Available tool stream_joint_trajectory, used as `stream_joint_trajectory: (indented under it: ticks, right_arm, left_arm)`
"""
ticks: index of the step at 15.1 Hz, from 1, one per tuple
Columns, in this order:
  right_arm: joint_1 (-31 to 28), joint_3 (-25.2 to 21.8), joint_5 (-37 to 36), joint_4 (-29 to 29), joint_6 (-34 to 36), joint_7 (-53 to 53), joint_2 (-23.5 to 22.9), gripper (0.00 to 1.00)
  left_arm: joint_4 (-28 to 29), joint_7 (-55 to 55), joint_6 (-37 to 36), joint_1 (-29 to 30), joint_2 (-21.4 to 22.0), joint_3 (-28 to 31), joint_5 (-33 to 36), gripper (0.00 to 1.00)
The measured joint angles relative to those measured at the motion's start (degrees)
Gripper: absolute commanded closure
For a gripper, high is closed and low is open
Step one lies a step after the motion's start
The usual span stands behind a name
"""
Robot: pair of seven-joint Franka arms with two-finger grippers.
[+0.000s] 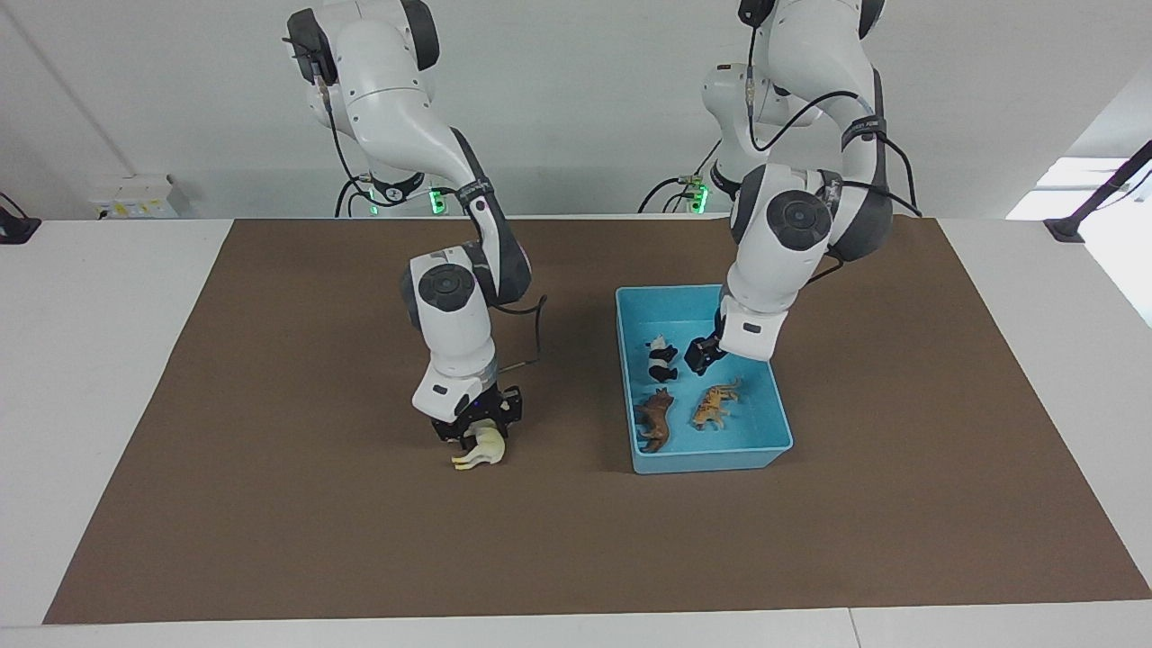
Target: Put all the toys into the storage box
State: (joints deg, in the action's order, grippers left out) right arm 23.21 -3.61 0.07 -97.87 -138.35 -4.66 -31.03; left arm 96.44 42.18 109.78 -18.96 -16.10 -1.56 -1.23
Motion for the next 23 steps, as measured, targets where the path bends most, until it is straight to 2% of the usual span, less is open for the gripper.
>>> stream_joint_trajectory:
  ticks: [2,4,6,8,11,13,15,16,17,20,23]
  right_arm:
    - [1.2,0.0,0.0,0.7,2.3,-0.8,0.6,1.00]
    - [2.2,0.0,0.0,4.2,8.6,-2.5,1.0,1.00]
    - [3.1,0.0,0.0,10.4,15.8,-5.7,0.9,1.00]
    - [4.5,0.2,0.6,18.3,19.7,-11.2,0.1,1.00]
    - [8.9,1.4,3.1,29.1,19.9,-17.9,-3.4,1.00]
    - [12.7,2.1,5.4,32.1,17.3,-21.8,-5.6,1.00]
    - [16.3,2.3,6.5,32.2,13.8,-26.5,-7.2,1.00]
    - [17.8,2.3,6.6,31.6,10.9,-28.5,-7.8,0.82]
    - [18.9,2.3,6.6,30.4,7.8,-29.8,-8.4,0.01]
    - [20.3,2.3,6.6,27.3,4.7,-31.3,-8.9,0.00]
    - [20.1,1.9,6.6,28.0,10.5,-36.4,-7.8,0.00]
  left_arm:
    - [-0.3,-0.9,-1.3,1.7,1.9,0.2,0.0,0.00]
    - [-0.7,-5.1,-4.7,3.9,4.4,0.3,0.0,0.00]
    - [-0.9,-11.3,-9.3,5.2,7.6,0.4,0.0,0.00]
    - [-0.9,-19.0,-14.2,6.4,11.0,0.5,0.0,0.00]
    - [-0.3,-27.2,-17.9,9.4,14.1,0.6,0.0,0.00]
    - [0.1,-29.8,-18.5,11.1,14.4,0.5,0.0,0.00]
    - [0.3,-32.7,-19.5,12.5,14.4,0.3,0.0,0.00]
    - [0.4,-33.6,-19.7,12.8,14.4,0.3,0.0,0.00]
    - [0.5,-34.1,-19.8,12.9,14.4,0.2,0.0,0.00]
    - [0.7,-34.9,-19.9,13.5,14.4,0.0,0.0,0.00]
    - [0.7,-35.1,-19.9,13.5,14.5,-0.1,0.0,0.00]
